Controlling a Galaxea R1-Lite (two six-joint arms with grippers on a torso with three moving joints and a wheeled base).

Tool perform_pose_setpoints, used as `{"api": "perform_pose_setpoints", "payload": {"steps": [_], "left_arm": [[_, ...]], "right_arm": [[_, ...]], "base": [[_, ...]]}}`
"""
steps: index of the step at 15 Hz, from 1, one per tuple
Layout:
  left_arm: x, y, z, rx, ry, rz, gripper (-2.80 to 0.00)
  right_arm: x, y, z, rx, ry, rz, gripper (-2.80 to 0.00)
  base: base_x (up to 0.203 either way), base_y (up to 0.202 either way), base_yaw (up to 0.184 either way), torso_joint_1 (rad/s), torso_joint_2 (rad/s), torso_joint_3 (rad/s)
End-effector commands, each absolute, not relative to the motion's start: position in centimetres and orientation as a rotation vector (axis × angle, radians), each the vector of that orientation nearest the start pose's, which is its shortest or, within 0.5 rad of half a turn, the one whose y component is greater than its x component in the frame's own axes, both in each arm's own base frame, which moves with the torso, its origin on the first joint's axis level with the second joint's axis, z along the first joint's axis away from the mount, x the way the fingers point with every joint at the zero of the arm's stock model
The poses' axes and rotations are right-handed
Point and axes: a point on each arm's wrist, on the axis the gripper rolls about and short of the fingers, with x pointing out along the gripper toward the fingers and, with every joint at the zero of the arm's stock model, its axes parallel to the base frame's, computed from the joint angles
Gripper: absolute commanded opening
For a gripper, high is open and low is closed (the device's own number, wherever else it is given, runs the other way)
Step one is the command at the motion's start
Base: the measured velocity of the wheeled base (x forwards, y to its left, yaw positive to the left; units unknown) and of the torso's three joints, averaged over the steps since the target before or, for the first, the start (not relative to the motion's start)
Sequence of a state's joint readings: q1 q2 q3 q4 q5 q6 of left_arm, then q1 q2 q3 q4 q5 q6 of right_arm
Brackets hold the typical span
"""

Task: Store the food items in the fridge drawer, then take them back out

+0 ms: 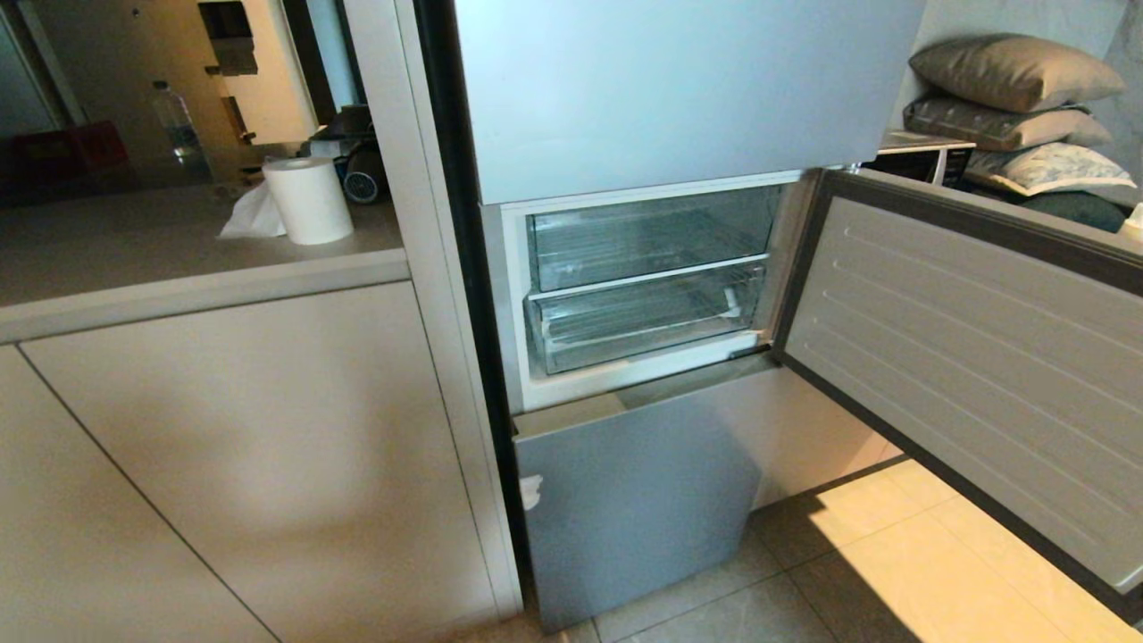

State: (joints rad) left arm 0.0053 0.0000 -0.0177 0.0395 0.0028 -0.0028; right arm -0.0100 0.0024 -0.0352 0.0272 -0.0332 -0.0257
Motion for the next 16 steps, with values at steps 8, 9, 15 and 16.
{"api": "perform_pose_setpoints", "payload": {"steps": [8, 9, 15, 16], "left_arm": [[-2.4, 0.0, 7.6, -0.003, 0.021, 0.009, -2.8], [-2.4, 0.0, 7.6, -0.003, 0.021, 0.009, -2.8], [-2.4, 0.0, 7.6, -0.003, 0.021, 0.009, -2.8], [-2.4, 0.0, 7.6, -0.003, 0.021, 0.009, -2.8]], "right_arm": [[5.3, -1.9, 23.2, 0.348, -0.034, -0.321, -2.8], [6.4, -3.1, 24.2, 0.355, -0.097, -0.389, -2.8], [9.2, -12.0, 30.2, 0.367, -0.403, -0.61, -2.8], [9.5, -13.2, 30.3, 0.385, -0.416, -0.628, -2.8]], "base": [[0.0, 0.0, 0.0, 0.0, 0.0, 0.0], [0.0, 0.0, 0.0, 0.0, 0.0, 0.0], [0.0, 0.0, 0.0, 0.0, 0.0, 0.0], [0.0, 0.0, 0.0, 0.0, 0.0, 0.0]]}}
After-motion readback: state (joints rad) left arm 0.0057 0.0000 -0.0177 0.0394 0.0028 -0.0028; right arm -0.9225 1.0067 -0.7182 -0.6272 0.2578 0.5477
